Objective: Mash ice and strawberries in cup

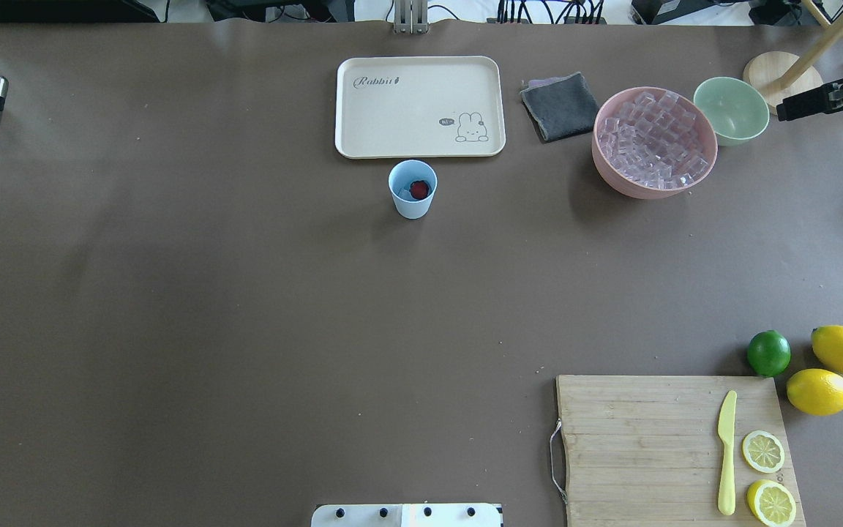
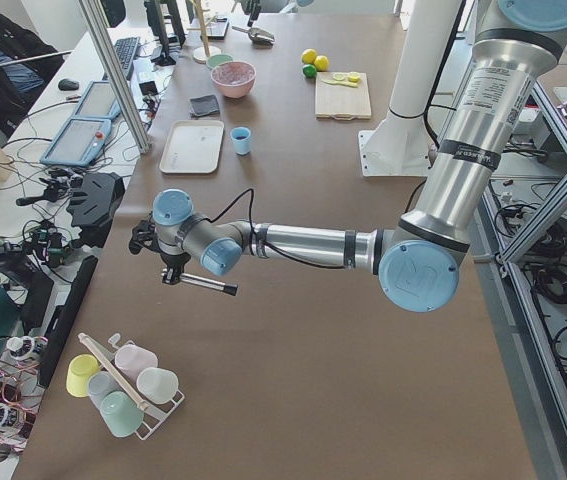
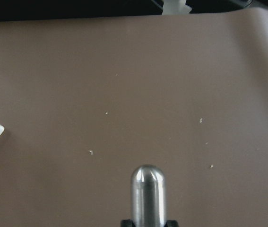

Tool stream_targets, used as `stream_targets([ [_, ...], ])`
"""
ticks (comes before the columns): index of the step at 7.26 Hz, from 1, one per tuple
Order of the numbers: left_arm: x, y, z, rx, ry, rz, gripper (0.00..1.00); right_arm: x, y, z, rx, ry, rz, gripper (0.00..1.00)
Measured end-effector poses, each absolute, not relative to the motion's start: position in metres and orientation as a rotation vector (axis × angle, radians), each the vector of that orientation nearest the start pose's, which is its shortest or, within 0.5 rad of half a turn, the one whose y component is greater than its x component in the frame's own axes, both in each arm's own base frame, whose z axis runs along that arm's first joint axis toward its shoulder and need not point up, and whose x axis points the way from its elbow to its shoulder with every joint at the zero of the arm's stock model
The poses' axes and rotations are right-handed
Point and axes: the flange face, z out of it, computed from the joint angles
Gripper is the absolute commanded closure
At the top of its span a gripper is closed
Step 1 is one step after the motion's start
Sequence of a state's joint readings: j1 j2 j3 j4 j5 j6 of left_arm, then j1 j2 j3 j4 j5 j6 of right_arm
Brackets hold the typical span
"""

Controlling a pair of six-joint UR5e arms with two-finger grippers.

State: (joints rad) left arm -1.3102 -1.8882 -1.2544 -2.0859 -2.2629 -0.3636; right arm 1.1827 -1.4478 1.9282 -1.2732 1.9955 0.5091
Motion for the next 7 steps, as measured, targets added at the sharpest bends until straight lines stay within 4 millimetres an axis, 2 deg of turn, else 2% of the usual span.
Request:
stream_targets([
  [4, 0.096, -0.613, 0.655, 0.144, 0.747, 0.063, 1.00, -0.127, -0.529, 0.398, 0.519, -0.680, -0.066, 0.00],
  [5, 0.095, -0.606, 0.667, 0.126, 0.739, 0.058, 1.00, -0.128, -0.528, 0.398, 0.520, -0.679, -0.066, 0.00],
  [7, 0.113, -0.595, 0.682, 0.107, 0.706, 0.083, 1.00, -0.129, -0.527, 0.400, 0.514, -0.679, -0.067, 0.00],
])
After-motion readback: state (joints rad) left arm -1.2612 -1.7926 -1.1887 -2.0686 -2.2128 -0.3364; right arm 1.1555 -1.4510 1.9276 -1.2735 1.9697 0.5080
